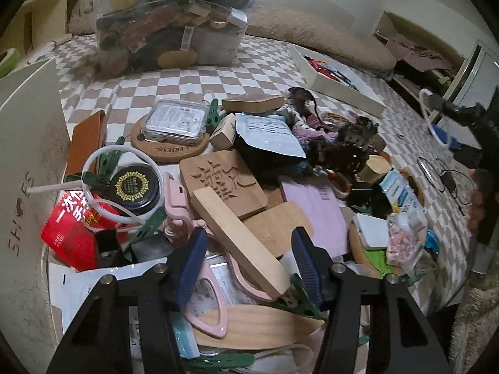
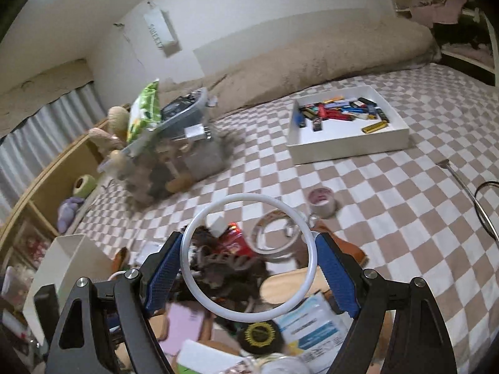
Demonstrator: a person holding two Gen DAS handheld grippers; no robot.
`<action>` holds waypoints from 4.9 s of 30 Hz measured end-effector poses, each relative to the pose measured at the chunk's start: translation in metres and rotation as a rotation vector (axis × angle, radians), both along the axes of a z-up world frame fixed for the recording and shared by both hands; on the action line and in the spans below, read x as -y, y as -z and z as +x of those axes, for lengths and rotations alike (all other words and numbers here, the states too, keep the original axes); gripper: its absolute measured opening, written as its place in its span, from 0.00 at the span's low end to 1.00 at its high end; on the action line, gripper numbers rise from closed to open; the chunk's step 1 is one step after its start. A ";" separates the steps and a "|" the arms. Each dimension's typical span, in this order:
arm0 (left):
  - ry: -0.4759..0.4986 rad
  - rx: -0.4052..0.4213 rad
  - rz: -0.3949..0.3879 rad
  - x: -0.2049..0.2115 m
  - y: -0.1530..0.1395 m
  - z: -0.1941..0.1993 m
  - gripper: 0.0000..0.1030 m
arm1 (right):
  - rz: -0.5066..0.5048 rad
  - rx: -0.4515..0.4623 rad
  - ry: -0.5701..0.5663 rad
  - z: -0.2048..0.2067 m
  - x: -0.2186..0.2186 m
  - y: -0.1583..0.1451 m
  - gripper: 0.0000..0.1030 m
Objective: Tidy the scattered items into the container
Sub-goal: 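Close the right tool on the white plastic ring while the left tool grasps a light wooden stick, then carry the ring with the right tool while the left tool carries the stick to the box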
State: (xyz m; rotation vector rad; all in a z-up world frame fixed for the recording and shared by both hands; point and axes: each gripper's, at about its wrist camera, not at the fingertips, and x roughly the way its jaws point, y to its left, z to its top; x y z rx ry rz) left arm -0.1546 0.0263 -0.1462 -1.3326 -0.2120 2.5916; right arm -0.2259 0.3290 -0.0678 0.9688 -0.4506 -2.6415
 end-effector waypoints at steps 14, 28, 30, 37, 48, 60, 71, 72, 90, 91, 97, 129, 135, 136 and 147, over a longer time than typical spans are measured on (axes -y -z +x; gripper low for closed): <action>0.018 0.017 -0.101 -0.011 0.006 0.004 0.24 | -0.030 -0.008 -0.002 0.007 -0.004 -0.002 0.82; 0.011 0.015 -0.164 -0.007 -0.001 0.009 0.18 | -0.035 -0.001 -0.022 0.009 -0.002 -0.001 0.82; 0.019 0.010 -0.190 -0.009 0.000 0.010 0.18 | -0.041 0.001 -0.027 0.009 0.000 -0.001 0.82; 0.021 0.031 -0.236 -0.015 0.012 0.001 0.18 | -0.029 0.011 -0.066 0.010 0.015 -0.001 0.82; -0.016 0.002 -0.215 -0.008 0.005 0.000 0.17 | -0.024 -0.001 -0.087 0.015 0.022 -0.003 0.82; -0.073 -0.076 -0.165 0.010 -0.021 0.013 0.17 | 0.019 -0.040 -0.123 0.021 0.035 -0.010 0.82; -0.093 -0.145 -0.119 0.024 -0.042 0.021 0.17 | 0.107 -0.050 -0.146 0.027 0.056 -0.007 0.82; -0.095 -0.150 -0.115 0.025 -0.044 0.021 0.17 | 0.114 -0.053 -0.146 0.028 0.058 -0.008 0.82; -0.171 -0.245 -0.054 0.052 -0.078 0.034 0.17 | 0.157 -0.084 -0.110 0.042 0.070 -0.014 0.82; -0.177 -0.250 -0.051 0.054 -0.080 0.035 0.17 | 0.153 -0.083 -0.111 0.043 0.071 -0.014 0.82; -0.199 -0.300 -0.043 0.064 -0.094 0.045 0.17 | 0.134 -0.088 -0.129 0.053 0.079 -0.019 0.82; -0.388 -0.415 -0.111 0.162 -0.137 0.121 0.17 | 0.025 -0.223 -0.409 0.093 0.235 -0.071 0.82; -0.419 -0.421 -0.123 0.188 -0.140 0.142 0.17 | 0.035 -0.219 -0.478 0.104 0.267 -0.073 0.82; -0.424 -0.418 -0.129 0.192 -0.140 0.144 0.17 | 0.037 -0.220 -0.488 0.105 0.272 -0.073 0.82; -0.420 -0.383 -0.119 0.230 -0.136 0.157 0.17 | 0.052 -0.179 -0.630 0.118 0.327 -0.062 0.82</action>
